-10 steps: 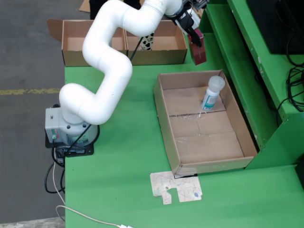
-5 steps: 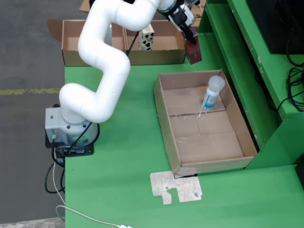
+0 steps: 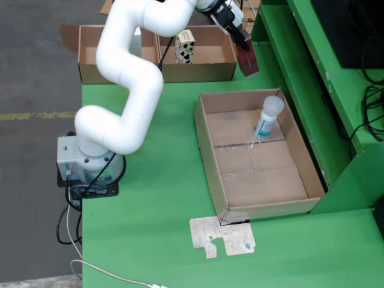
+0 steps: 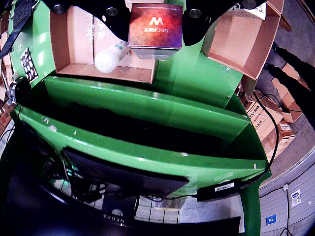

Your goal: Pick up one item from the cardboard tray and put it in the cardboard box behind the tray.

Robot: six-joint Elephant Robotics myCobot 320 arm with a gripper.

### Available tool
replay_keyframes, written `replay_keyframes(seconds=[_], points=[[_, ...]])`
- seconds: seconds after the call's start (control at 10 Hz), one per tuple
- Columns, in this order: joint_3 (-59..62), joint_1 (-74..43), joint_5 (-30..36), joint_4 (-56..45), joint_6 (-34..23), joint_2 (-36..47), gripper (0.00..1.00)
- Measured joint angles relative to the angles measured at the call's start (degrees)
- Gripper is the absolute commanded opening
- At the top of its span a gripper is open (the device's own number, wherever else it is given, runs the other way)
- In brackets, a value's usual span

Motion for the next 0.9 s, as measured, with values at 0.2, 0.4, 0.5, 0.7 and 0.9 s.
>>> replay_keyframes(seconds=[0.2, 0.4, 0.5, 0.7, 0.9], points=[[0.0, -0.3, -0.5, 1.2, -1.5, 0.0, 0.00], [0.0, -0.3, -1.6, 4.0, -3.6, -0.3, 0.00], [0.0, -0.5, -1.9, 6.2, -4.1, -0.6, 0.00], [0.0, -0.5, -2.7, 8.1, -4.5, -1.1, 0.00], [0.0, 0.3, -4.7, 12.7, -6.6, -2.6, 0.00]])
